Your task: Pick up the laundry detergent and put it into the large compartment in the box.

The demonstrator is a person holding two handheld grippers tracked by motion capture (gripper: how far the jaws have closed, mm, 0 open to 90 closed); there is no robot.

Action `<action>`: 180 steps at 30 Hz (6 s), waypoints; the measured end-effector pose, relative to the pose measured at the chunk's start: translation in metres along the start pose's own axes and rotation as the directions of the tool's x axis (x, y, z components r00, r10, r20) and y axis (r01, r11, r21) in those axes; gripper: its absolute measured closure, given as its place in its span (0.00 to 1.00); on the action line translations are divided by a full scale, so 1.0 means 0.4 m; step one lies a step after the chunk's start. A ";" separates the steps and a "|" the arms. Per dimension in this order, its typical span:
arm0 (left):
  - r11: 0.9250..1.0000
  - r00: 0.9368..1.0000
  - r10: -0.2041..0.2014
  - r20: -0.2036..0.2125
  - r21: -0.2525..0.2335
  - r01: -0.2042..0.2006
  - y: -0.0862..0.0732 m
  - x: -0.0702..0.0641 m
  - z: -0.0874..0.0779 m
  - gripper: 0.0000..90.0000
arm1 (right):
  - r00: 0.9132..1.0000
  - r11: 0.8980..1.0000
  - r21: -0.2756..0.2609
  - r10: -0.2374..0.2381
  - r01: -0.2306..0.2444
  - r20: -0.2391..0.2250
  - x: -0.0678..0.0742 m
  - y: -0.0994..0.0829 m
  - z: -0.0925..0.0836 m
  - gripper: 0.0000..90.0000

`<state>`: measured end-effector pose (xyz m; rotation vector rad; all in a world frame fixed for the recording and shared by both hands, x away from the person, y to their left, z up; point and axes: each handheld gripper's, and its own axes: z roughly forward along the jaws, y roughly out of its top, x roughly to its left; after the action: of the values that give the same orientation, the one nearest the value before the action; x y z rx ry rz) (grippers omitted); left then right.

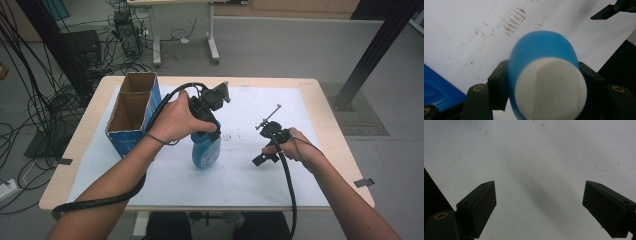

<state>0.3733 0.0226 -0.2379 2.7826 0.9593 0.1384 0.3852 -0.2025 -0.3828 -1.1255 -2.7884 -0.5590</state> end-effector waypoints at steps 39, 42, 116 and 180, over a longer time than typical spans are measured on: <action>0.993 0.999 -0.045 -0.018 -0.107 0.043 0.091 0.010 -0.331 0.42 | 1.000 1.000 -0.017 -0.014 0.014 0.002 0.009 0.010 -0.004 0.13; 0.992 0.998 -0.054 -0.025 -0.113 0.051 0.094 0.015 -0.351 0.42 | 1.000 1.000 -0.016 -0.011 0.011 0.002 0.008 0.011 -0.003 0.13; 0.746 0.728 -0.666 -0.166 -0.187 0.639 -0.184 0.445 -0.409 0.42 | 1.000 0.999 -0.029 -0.026 0.026 0.001 0.014 0.025 -0.013 0.13; 0.735 0.723 -0.676 -0.138 -0.067 0.675 -0.261 0.457 -0.158 0.42 | 1.000 0.999 -0.025 -0.024 0.024 0.000 0.017 0.025 -0.007 0.13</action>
<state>0.4446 0.2258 -0.1938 2.2338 1.9347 0.2443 0.3868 -0.1924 -0.3757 -1.0980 -2.8061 -0.5985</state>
